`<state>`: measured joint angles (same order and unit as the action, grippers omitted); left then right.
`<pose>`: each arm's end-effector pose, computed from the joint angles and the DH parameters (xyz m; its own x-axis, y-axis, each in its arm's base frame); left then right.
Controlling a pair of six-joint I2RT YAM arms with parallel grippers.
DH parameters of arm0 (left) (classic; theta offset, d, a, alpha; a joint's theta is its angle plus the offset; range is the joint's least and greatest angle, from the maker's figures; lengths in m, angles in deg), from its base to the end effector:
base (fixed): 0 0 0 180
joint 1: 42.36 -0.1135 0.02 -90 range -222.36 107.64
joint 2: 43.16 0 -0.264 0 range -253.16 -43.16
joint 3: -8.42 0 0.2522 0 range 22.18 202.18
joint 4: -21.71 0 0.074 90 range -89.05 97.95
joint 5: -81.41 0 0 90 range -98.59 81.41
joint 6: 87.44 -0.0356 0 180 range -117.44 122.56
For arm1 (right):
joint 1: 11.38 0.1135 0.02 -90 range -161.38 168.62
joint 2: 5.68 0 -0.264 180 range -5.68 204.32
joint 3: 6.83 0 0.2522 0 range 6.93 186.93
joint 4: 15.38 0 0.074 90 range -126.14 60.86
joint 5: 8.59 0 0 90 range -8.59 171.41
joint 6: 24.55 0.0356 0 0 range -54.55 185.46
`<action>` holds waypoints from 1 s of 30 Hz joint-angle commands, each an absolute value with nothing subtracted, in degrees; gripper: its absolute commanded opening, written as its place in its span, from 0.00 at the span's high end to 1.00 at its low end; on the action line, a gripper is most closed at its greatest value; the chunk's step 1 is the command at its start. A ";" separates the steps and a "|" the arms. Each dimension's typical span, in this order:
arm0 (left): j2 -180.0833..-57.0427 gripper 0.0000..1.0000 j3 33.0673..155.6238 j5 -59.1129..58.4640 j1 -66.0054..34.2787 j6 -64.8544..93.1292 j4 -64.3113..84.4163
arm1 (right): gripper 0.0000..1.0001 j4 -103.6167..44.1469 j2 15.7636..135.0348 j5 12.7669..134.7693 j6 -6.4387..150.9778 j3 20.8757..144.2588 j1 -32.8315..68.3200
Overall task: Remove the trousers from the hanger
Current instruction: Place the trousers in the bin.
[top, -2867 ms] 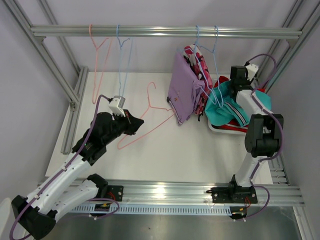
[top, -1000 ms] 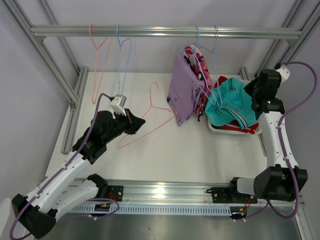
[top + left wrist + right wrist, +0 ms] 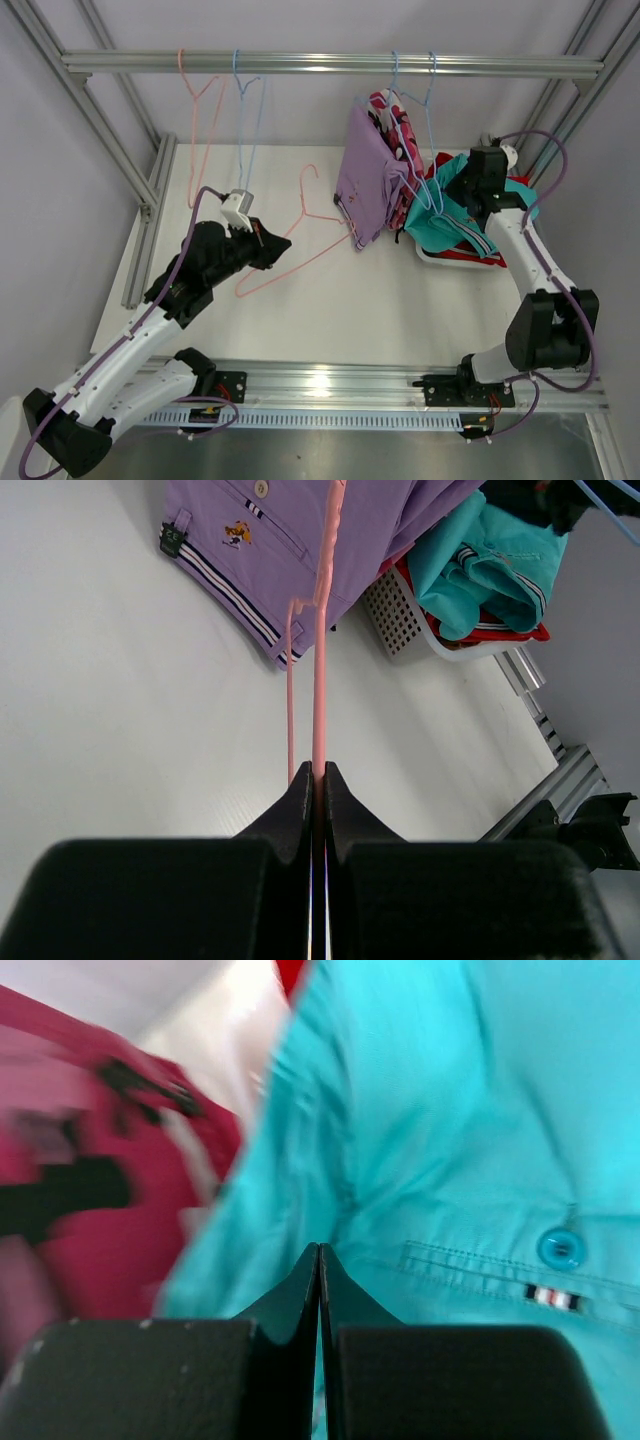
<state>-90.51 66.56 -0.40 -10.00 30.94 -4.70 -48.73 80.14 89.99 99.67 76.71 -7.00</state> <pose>0.1612 -0.1082 0.3255 -0.5070 -0.2357 -0.8291 0.4600 0.7395 -0.4915 0.3409 0.0208 0.3031 -0.4548 0.5229 -0.7210 0.3642 0.8479 0.3852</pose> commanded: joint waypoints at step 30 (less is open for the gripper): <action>-90.27 1.00 69.90 -1.90 -9.58 27.96 -4.79 | 0.98 -48.20 62.00 92.48 97.80 61.94 -9.01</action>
<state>-90.88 66.86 -0.71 -9.96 30.00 -5.53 -47.58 65.76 93.00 98.38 58.44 -8.77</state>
